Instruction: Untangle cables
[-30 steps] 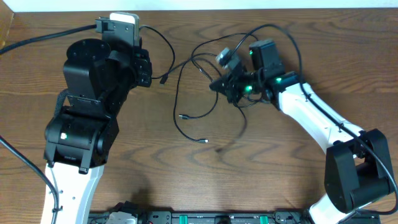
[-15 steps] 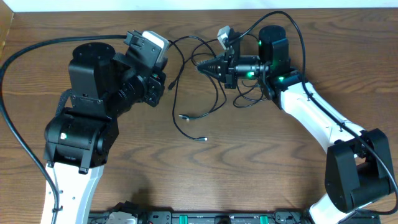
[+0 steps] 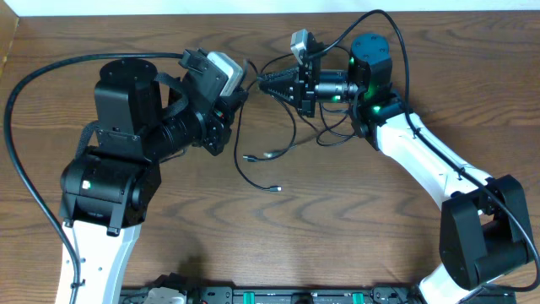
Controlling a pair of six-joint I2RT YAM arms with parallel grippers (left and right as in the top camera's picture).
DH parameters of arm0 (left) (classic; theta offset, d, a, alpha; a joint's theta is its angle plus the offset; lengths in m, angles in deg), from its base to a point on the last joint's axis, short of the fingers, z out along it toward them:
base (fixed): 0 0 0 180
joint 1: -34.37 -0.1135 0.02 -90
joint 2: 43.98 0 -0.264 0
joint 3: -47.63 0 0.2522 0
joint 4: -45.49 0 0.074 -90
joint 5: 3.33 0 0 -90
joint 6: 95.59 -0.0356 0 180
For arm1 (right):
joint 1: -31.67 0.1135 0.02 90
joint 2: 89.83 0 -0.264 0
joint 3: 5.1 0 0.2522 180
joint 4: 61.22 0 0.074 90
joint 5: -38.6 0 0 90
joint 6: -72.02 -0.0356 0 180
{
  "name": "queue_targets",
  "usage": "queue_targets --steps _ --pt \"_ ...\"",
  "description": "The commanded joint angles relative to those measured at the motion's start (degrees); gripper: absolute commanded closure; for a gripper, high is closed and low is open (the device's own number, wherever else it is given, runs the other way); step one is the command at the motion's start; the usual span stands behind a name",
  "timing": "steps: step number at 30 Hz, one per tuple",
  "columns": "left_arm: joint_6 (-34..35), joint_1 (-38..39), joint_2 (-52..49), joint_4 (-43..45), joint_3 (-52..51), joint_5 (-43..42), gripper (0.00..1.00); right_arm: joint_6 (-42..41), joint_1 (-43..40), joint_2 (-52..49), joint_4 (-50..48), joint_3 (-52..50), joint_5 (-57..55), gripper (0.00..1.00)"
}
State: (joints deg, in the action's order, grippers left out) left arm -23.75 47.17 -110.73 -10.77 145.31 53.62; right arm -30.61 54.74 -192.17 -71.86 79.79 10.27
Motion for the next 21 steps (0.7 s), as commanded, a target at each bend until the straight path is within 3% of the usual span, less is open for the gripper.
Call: queue_targets --steps 1,4,12,15,19,21 --pt "-0.87 -0.2 0.46 -0.66 0.72 -4.13 0.93 -0.2 0.28 0.11 -0.57 0.33 -0.92 0.93" --pt "-0.9 -0.13 0.13 -0.92 0.72 -5.77 0.92 -0.61 0.31 0.11 -0.66 0.33 -0.9 0.99" --pt "-0.87 -0.13 -2.1 -0.98 0.72 -6.01 0.93 -2.58 0.39 0.11 -0.59 0.33 -0.63 0.96" --pt "-0.9 -0.13 -2.29 -0.96 0.72 -6.88 0.92 -2.56 0.39 0.11 -0.63 0.33 -0.61 0.76" --pt "-0.9 -0.13 -2.27 -0.96 0.72 -6.86 0.93 -0.42 0.39 0.11 -0.66 0.33 2.84 0.17" --pt "-0.9 -0.13 -2.27 -0.96 0.72 -6.86 0.93 2.73 0.39 0.11 -0.68 0.33 6.03 0.1"
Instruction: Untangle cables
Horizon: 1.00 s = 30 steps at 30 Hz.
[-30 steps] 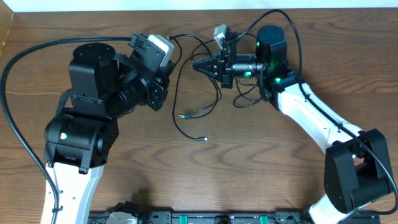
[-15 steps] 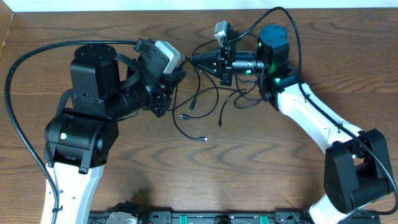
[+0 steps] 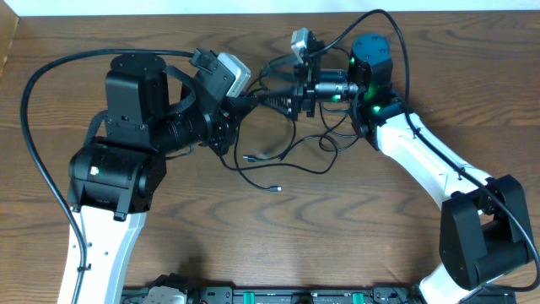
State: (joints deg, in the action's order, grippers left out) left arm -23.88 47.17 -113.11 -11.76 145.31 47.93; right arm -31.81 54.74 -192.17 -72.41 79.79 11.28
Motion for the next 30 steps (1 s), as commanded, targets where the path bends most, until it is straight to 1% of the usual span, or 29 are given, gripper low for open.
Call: queue_targets --steps 1,3,4,6,8,9,10,12,15,19,23,25,27,29,30 --pt "-0.76 -0.13 0.11 0.02 0.72 -1.18 0.93 5.4 0.39 0.11 -0.11 0.33 6.58 0.08" --pt "-0.76 -0.13 0.11 0.04 0.72 -1.2 0.92 7.32 0.39 0.11 0.0 0.33 8.11 0.08" --pt "-0.76 -0.13 0.11 0.04 0.72 -1.2 0.93 7.32 0.39 0.11 0.09 0.33 8.04 0.09" --pt "-0.79 -0.13 0.11 0.09 0.72 -1.2 0.93 7.32 0.39 0.11 0.11 0.33 8.04 0.21" --pt "-0.79 -0.15 0.11 0.48 0.72 -1.14 0.92 7.32 0.39 0.11 0.46 0.33 8.04 0.58" --pt "-0.92 -0.15 0.11 0.94 0.72 -1.03 0.93 7.28 0.39 0.11 1.51 0.33 8.07 0.85" --pt "-1.22 -0.15 0.11 1.16 0.72 -0.63 0.93 7.26 0.39 0.11 2.64 0.33 8.07 0.98" --pt "-1.2 -0.2 0.11 1.95 0.72 1.92 0.92 7.26 0.26 0.11 5.57 0.33 8.09 0.99" --pt "-1.2 -0.2 0.11 3.02 0.72 8.81 0.93 7.32 -0.22 0.11 11.69 0.33 8.37 0.99" --pt "-1.2 -0.2 0.11 4.22 0.72 19.28 0.92 12.11 -1.95 0.11 19.43 0.33 10.01 0.99" --pt "-1.18 -0.2 0.11 5.66 0.72 28.15 0.92 15.19 -3.63 0.11 24.41 0.33 9.94 0.99" --pt "-1.18 -0.2 0.11 5.95 0.72 30.47 0.92 18.36 -4.24 0.11 27.67 0.33 9.86 0.99" --pt "-1.18 -0.2 0.11 6.05 0.72 30.67 0.92 22.18 -4.52 0.11 31.56 0.33 9.42 0.99" --pt "-1.18 -0.2 0.11 6.08 0.72 30.67 0.85 26.12 -4.57 0.11 35.67 0.33 8.55 0.99" --pt "-1.2 -0.2 0.11 6.1 0.72 30.69 0.85 27.69 -4.57 0.11 37.51 0.33 7.58 0.99"
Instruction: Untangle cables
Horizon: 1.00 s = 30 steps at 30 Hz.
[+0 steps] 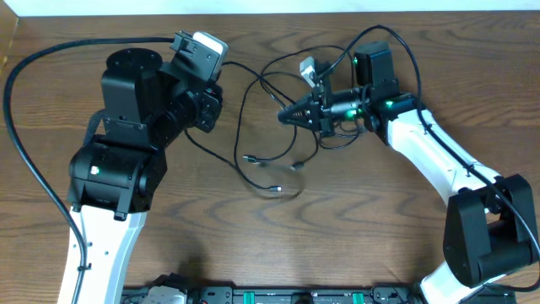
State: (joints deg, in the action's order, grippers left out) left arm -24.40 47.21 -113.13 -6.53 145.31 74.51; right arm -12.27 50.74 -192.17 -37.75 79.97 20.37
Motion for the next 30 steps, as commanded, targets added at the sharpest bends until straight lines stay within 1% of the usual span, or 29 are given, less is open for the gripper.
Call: queue_targets --steps 1,3,8,11,15,18,22,27,30 --pt "-0.68 -0.24 0.13 0.87 0.72 4.11 0.85 9.53 -0.55 0.11 4.57 0.15 -2.49 0.99" --pt "-0.68 -0.24 0.13 1.01 0.72 4.11 0.85 13.86 -0.55 0.11 9.86 0.15 -5.4 0.99" --pt "-0.66 -0.24 0.13 1.53 0.72 4.09 0.85 21.33 -0.52 0.11 17.73 0.15 -6.05 0.99" --pt "-0.39 -0.24 0.13 2.4 0.72 4.09 0.85 24.06 0.02 0.11 20.9 0.15 -6.05 0.99" --pt "3.08 -0.24 0.13 5.01 0.72 4.09 0.85 29.05 2.1 0.11 23.67 0.15 -6.08 0.99" --pt "6.29 -0.24 0.13 6.34 0.72 4.07 0.85 31.74 4.11 0.11 23.43 0.15 -6.12 0.99" --pt "10.14 -0.24 0.13 6.56 0.72 4.07 0.85 32.11 6.64 0.11 20.81 0.15 -6.78 0.99" --pt "16.5 -0.24 0.13 6.71 0.72 3.72 0.92 32.09 9.18 0.11 15.98 0.15 -6.8 0.99" --pt "18.97 -0.24 0.13 6.69 0.72 3.63 0.92 32.06 10.25 0.11 13.07 0.15 -6.93 0.96"
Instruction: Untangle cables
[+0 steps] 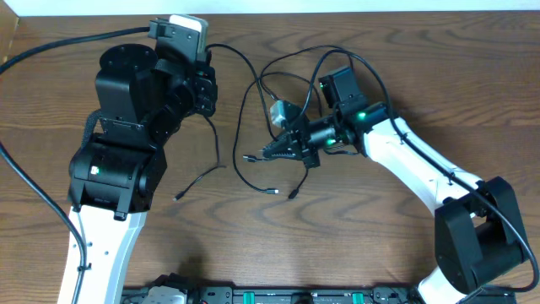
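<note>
Several thin black cables (250,105) lie looped together on the wooden table (354,245) at the middle back, with plug ends (275,190) pointing toward the front. One black cable (219,156) runs apart from the bunch, from my left gripper (205,100) down to a plug at the front left. The left gripper's fingers are mostly hidden under its wrist camera and seem shut on that cable. My right gripper (268,153) points left into the lower part of the bunch, its jaws closed on a strand.
A thick black supply cable (51,46) arcs off the left arm to the table's left edge. The right arm's own cable (380,72) loops behind its wrist. A black rail (278,295) runs along the front edge.
The left gripper has moved back and left, and one cable now trails free of the bunch to the front left. The right gripper has moved forward and left, lower into the bunch.
Both grippers first met tip to tip over the cable bunch at the middle back. Then the left arm stood further left and back, with strands stretched between the two. Now one cable hangs apart from the left gripper while the right holds the bunch.
</note>
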Controlling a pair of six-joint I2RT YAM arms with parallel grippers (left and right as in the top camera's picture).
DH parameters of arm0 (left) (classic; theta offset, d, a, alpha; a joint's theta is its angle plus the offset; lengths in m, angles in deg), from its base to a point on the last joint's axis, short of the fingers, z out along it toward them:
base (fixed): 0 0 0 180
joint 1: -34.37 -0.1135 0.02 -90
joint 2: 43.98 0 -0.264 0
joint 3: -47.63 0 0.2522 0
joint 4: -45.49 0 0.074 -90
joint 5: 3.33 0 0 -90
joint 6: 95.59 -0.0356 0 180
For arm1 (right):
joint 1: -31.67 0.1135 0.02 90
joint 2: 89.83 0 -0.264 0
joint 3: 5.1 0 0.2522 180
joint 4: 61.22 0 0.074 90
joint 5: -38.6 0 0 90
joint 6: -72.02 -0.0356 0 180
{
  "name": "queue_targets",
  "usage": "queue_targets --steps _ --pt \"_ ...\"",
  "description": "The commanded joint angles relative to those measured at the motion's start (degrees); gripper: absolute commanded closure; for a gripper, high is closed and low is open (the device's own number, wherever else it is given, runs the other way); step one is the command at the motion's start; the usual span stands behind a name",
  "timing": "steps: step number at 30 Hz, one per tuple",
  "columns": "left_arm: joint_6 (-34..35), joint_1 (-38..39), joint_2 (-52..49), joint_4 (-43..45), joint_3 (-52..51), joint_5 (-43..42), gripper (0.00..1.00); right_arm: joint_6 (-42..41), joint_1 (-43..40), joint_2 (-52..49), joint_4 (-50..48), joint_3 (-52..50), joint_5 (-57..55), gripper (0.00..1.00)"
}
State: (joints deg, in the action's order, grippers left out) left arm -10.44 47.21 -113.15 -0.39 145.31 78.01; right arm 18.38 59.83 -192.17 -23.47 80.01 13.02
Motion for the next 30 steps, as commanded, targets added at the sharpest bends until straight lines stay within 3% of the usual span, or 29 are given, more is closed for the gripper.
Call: queue_targets --steps 1,9,13,18,30 --pt "5.68 -0.24 0.15 0.57 0.72 0.13 0.92 1.4 1.44 0.11 -2.32 0.11 0.39 0.94" --pt "13.14 -0.24 0.15 0.98 0.72 -0.26 0.92 -3.32 2.05 0.11 -10.01 0.11 -1.31 0.78" --pt "13.09 -0.24 0.15 2.25 0.72 -6.4 0.92 -4.63 2.29 0.11 -12.94 0.11 -1.29 0.71" --pt "13.11 -0.24 0.15 2.73 0.72 -7.02 0.92 -4.61 3.26 0.11 -13.68 0.11 -1.29 0.62" --pt "13.09 -0.24 0.15 3.39 0.72 -7.34 0.92 -4.98 5.35 0.11 -15.04 0.11 -1.29 0.62"
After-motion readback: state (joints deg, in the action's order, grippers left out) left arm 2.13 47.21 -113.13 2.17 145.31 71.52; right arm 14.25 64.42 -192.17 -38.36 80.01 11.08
